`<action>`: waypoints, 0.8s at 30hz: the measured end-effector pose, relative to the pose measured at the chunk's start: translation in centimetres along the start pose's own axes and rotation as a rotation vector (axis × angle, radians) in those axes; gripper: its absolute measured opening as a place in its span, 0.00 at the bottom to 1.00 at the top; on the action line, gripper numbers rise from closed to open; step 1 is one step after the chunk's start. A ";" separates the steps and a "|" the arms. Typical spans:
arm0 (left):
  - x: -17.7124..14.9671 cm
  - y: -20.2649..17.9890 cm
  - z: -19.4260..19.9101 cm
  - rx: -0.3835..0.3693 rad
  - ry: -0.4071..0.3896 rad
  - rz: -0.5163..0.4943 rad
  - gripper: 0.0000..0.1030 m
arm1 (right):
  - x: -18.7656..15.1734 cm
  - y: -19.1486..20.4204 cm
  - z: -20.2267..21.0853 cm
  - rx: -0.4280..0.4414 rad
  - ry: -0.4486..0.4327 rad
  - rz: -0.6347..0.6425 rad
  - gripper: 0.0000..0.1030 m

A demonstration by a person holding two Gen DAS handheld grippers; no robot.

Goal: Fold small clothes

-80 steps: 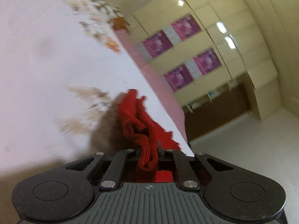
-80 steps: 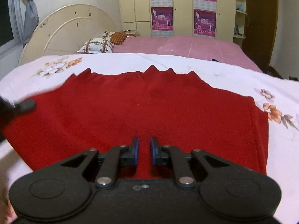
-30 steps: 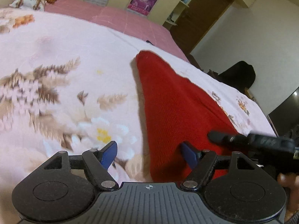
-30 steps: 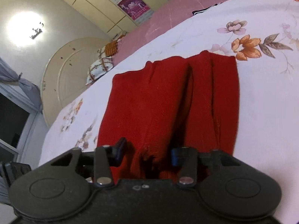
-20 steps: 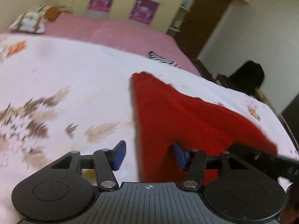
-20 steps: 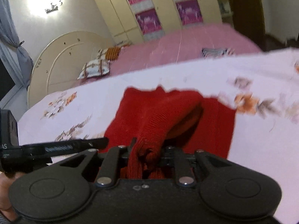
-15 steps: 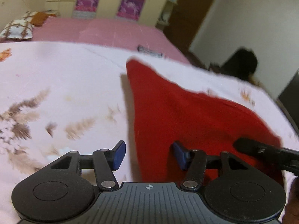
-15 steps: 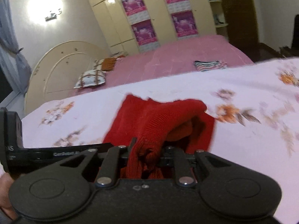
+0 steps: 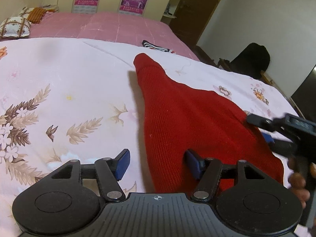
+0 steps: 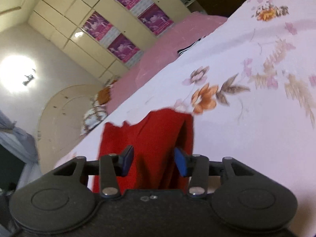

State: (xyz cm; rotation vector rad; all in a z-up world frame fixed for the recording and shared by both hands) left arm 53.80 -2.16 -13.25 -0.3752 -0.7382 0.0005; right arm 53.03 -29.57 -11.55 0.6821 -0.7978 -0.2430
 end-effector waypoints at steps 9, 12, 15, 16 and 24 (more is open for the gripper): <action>0.4 0.0 0.7 0.012 -0.017 -0.079 0.66 | -0.8 -0.7 -1.7 -0.185 0.010 0.261 0.19; 0.8 -0.3 3.2 0.019 -0.077 -0.109 0.66 | 0.0 1.0 1.4 -0.170 -0.045 0.252 0.26; 0.3 -1.0 5.0 -0.010 -0.095 -0.109 0.66 | -2.0 4.4 4.9 -0.110 -0.056 0.395 0.23; 0.0 -1.6 5.5 -0.021 -0.101 -0.124 0.66 | -3.3 5.4 5.8 -0.107 -0.053 0.470 0.23; -3.5 -2.0 4.2 -0.017 -0.038 -0.198 0.66 | -9.8 4.2 4.5 -0.289 0.088 0.768 0.00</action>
Point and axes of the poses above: each gripper's, at about its wrist camera, not at the fingertips, and z roughly against the way its jaws point, y to its left, x to its top, the point moved 9 cm from there along -z, roughly the way its jaws point, and after that the axes turned 3 degrees about -y, right-handed, at the moved point
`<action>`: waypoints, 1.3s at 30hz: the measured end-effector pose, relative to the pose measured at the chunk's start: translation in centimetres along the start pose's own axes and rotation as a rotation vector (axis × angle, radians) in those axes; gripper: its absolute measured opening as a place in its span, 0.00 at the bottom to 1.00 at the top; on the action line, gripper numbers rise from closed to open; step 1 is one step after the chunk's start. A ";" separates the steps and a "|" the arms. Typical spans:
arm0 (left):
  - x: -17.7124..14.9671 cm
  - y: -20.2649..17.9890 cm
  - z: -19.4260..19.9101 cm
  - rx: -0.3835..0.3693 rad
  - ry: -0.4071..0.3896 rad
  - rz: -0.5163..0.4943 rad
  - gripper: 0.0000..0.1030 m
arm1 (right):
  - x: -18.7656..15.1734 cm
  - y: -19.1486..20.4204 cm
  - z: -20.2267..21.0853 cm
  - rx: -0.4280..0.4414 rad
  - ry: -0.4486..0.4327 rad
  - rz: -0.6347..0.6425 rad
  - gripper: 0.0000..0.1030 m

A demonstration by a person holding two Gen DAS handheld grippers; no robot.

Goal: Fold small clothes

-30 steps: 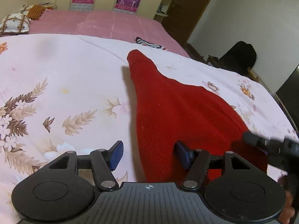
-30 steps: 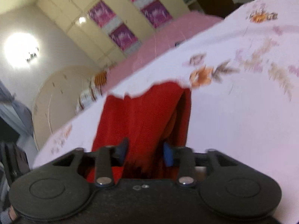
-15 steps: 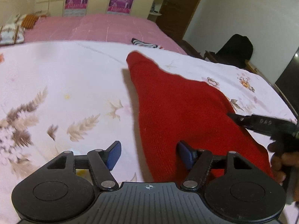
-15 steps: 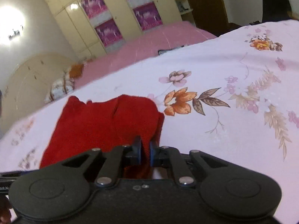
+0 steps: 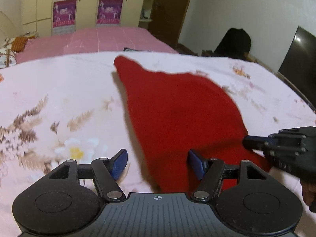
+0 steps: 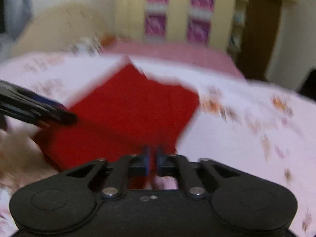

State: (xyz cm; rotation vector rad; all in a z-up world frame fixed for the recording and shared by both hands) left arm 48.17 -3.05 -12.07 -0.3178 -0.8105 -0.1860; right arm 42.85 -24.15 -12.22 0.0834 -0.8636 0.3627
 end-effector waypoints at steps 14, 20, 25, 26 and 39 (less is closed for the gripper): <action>-2.9 0.2 4.0 0.040 -0.016 0.065 0.66 | 1.8 3.1 5.0 0.095 -0.131 -0.092 0.19; -4.3 0.5 4.1 0.044 0.004 0.068 0.66 | -1.9 3.8 2.3 0.045 0.014 -0.076 0.17; -4.8 0.4 5.0 0.050 0.000 0.061 0.66 | -1.1 3.7 2.9 0.054 0.002 -0.095 0.20; -4.9 0.3 5.2 0.051 -0.001 0.056 0.66 | -1.0 3.4 2.7 0.055 -0.002 -0.098 0.21; -5.8 0.8 4.8 0.078 -0.024 0.037 0.66 | -1.6 1.6 2.2 0.115 0.009 -0.331 0.33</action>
Point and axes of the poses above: each gripper's, at about its wrist camera, not at the fingertips, and z roughly against the way its jaws point, y to its left, x to its top, the point moved 9 cm from there along -z, roughly the way its jaws point, and after that the axes turned 3 degrees about -y, right-handed, at the moved point
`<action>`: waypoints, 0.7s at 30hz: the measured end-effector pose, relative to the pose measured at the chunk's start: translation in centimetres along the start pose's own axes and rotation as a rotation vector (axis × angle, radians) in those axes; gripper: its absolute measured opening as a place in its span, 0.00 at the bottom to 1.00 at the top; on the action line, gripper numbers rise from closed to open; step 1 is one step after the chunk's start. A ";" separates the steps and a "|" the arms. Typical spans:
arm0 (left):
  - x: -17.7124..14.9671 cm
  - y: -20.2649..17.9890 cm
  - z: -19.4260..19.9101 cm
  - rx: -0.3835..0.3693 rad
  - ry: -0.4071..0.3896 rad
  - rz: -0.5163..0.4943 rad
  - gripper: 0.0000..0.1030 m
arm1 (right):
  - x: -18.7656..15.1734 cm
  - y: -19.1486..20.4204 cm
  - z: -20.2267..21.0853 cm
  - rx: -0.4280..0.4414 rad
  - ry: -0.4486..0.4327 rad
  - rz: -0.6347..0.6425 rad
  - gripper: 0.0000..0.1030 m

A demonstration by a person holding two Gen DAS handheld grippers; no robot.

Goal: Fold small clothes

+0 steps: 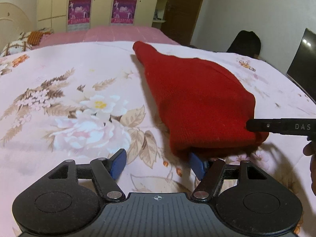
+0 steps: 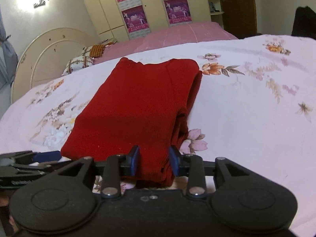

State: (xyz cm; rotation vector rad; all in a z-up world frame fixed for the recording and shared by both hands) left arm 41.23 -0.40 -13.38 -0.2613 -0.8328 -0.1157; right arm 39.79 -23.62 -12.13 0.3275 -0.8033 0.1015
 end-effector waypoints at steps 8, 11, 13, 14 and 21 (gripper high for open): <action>-1.6 2.8 1.8 0.200 -0.013 0.013 0.66 | -0.6 -0.7 -1.0 -0.036 0.041 -0.007 0.34; -0.5 4.3 3.6 0.105 -0.051 0.114 0.66 | -0.3 -1.4 0.0 -0.014 0.016 -0.046 0.42; 1.4 5.2 3.7 0.020 -0.090 0.179 0.67 | 0.7 -2.1 1.1 0.012 -0.041 -0.076 0.56; 2.4 5.3 3.1 -0.026 -0.089 0.207 0.67 | 1.4 -2.7 1.3 0.037 -0.063 -0.118 0.60; 7.1 4.0 -4.4 -0.200 0.063 0.295 0.73 | 5.8 -7.3 -1.4 0.138 -0.119 -0.383 0.60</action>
Point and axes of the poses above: each gripper's, at about its wrist camera, not at the fingertips, and z roughly against the way its jaws point, y to its left, x to its top, the point moved 9 cm from there along -z, roughly the way its jaws point, and after that the axes turned 3 degrees about -y, right-handed, at the moved point
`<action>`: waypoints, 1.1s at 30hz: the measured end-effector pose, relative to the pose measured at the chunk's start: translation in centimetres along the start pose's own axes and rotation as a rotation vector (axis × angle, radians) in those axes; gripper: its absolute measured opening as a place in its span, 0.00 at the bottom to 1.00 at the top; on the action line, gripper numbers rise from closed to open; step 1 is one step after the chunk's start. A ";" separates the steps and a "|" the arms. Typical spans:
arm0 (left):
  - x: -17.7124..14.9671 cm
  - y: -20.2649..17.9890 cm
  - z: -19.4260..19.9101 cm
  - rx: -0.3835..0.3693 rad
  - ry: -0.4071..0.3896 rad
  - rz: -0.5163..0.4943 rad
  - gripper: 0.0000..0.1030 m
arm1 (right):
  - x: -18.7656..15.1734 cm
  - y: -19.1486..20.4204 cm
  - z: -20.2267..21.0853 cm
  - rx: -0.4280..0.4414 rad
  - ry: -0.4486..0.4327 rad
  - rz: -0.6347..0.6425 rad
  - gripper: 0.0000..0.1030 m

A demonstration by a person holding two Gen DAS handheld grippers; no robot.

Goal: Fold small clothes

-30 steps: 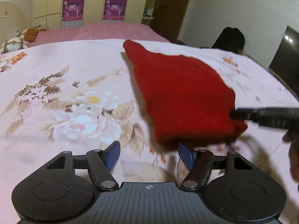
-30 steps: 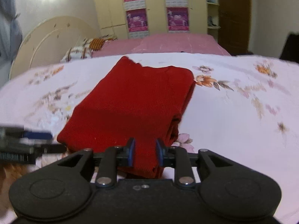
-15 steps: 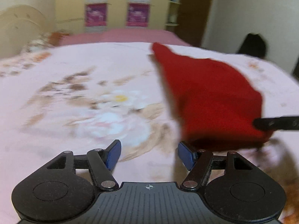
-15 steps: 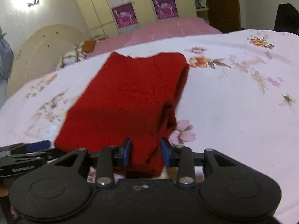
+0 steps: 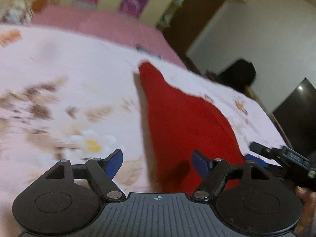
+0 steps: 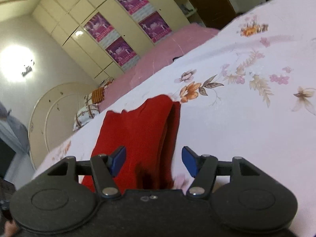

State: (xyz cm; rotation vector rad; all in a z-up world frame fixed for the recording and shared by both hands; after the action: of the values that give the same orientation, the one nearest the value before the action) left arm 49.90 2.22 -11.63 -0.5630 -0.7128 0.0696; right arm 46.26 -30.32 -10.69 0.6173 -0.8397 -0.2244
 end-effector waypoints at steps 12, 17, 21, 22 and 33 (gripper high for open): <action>0.0 0.2 -5.7 -0.219 0.152 0.209 0.68 | -0.5 -2.6 -6.5 0.154 0.247 -0.216 0.59; 0.2 0.6 -6.1 -0.251 0.135 0.247 0.68 | -0.9 0.5 -8.9 0.154 0.293 -0.160 0.58; 0.3 0.8 -6.1 -0.259 0.151 0.227 0.67 | -0.8 0.3 -7.9 0.166 0.315 -0.149 0.57; 0.2 0.7 -6.0 -0.262 0.155 0.214 0.67 | -0.8 -0.3 -7.2 0.168 0.319 -0.157 0.56; 1.5 -2.5 -8.4 -0.161 0.141 -0.044 0.45 | -1.2 0.9 -9.4 0.196 0.312 -0.101 0.35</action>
State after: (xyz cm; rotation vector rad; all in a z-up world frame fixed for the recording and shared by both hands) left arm 56.03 -3.39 -14.63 -0.6987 -0.5959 -0.0684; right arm 52.53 -25.16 -15.67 0.8555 -0.5329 -0.1330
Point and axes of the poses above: each gripper's, at about its wrist camera, not at the fingertips, and z roughly against the way its jaws point, y to its left, x to its top, the point moved 9 cm from there along -z, roughly the way its jaws point, and after that the axes turned 3 degrees about -y, right-handed, at the moved point
